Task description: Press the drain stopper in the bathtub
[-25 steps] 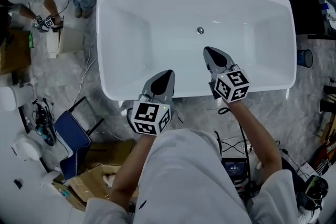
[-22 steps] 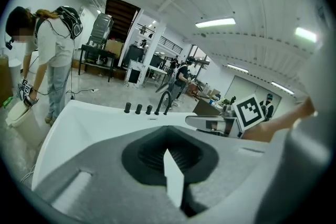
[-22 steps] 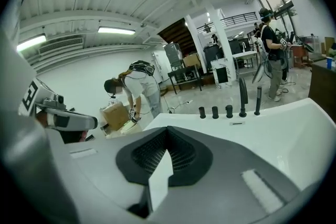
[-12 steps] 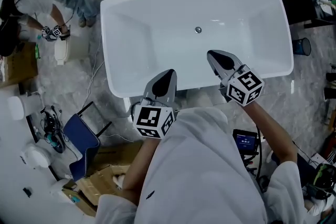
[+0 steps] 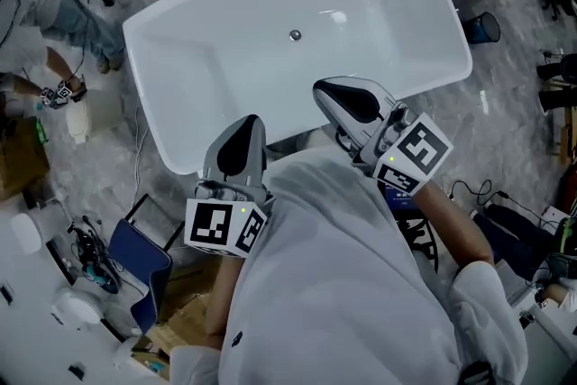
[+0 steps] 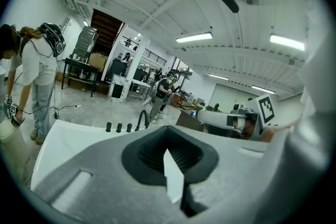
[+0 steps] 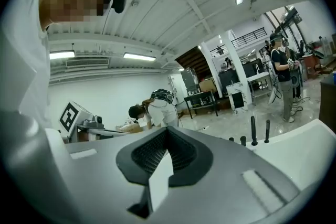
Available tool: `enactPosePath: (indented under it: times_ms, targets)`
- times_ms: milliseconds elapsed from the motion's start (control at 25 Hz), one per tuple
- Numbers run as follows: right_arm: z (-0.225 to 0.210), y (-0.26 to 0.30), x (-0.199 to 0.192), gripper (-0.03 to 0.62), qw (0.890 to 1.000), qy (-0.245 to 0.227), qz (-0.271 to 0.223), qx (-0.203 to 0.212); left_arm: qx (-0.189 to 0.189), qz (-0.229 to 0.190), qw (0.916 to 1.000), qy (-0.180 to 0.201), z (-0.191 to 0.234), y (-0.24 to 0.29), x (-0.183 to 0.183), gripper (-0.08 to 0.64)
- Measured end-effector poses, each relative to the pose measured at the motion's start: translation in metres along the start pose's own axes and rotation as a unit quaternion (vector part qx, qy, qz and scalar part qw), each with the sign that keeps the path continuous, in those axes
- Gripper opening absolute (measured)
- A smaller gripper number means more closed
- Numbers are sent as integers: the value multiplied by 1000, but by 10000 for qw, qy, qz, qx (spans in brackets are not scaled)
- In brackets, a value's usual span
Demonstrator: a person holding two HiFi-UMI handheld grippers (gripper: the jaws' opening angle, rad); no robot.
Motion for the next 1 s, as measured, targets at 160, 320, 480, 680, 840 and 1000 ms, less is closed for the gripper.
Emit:
enactPosePath:
  times_ms: [160, 320, 480, 680, 840, 1000]
  targets:
    - [40, -3, 19, -5, 9993, -111, -313, -177, -34, -80, 9999, 96, -7, -17, 9, -1]
    - [63, -4, 20, -5, 9960, -348, -392, -723, -20, -94, 9999, 103, -10, -19, 10, -2]
    - [70, -8, 11, -5, 9952, -455, -283, -817, 56, -31, 9999, 94, -14, -15, -1, -2]
    - [71, -9, 12, -5, 9962, -403, -328, -692, 71, 10, 9984, 556, -25, -3, 1, -2]
    - [75, -11, 10, -6, 9970, -421, -289, -588, 10, 103, 9974, 714, -32, 4, -3, 0]
    - [71, -15, 6, -6, 9973, -329, -259, -607, -3, 144, 9971, 744, -37, 5, -8, -2]
Point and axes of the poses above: the fingertips, and each gripper's own axes: y forward along the fingers, z to its left, x out of its top, the point moved 3 cm from there along -y, backward along the fingers, and after that the axes turned 11 degrees about -y, right-handed, at the moved point
